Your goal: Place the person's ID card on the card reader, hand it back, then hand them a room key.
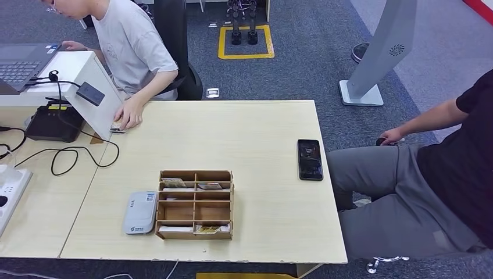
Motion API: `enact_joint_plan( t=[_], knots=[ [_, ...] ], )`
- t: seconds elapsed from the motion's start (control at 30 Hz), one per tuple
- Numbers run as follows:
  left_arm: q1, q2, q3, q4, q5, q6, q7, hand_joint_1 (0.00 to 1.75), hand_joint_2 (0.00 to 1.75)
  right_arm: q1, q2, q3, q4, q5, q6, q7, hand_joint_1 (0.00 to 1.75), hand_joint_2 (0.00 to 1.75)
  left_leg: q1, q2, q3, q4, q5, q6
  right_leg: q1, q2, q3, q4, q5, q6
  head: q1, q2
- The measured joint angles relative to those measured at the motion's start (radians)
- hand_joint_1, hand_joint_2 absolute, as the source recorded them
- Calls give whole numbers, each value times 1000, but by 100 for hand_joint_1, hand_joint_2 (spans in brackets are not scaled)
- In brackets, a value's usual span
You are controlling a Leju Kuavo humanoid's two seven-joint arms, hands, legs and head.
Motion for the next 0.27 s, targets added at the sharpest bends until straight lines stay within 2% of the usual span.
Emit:
enact_joint_plan(
  t=[0.07, 0.13, 0.27],
  knots=[
    [-18, -79, 21, 91, -29, 54, -12, 0, 175, -6, -1, -7, -3, -7, -1, -3, 0, 175, -1, -2, 0, 1, 1, 2, -1, -3, 1, -1, 1, 2, 2, 0],
    [-37, -129, 27, 197, -50, 117, -28, 0, 175, -7, -2, -8, -8, -19, 8, -6, 0, 175, -2, -2, 0, 1, 1, 3, -2, -3, 2, -1, 3, 3, 2, 0],
    [-57, -174, 8, 330, -29, 142, -44, 0, 175, -4, -6, 4, -17, -72, 28, -6, 0, 175, -2, -1, 1, 1, 1, 3, -2, -2, 3, -1, 4, 3, 1, 0]
  ],
)
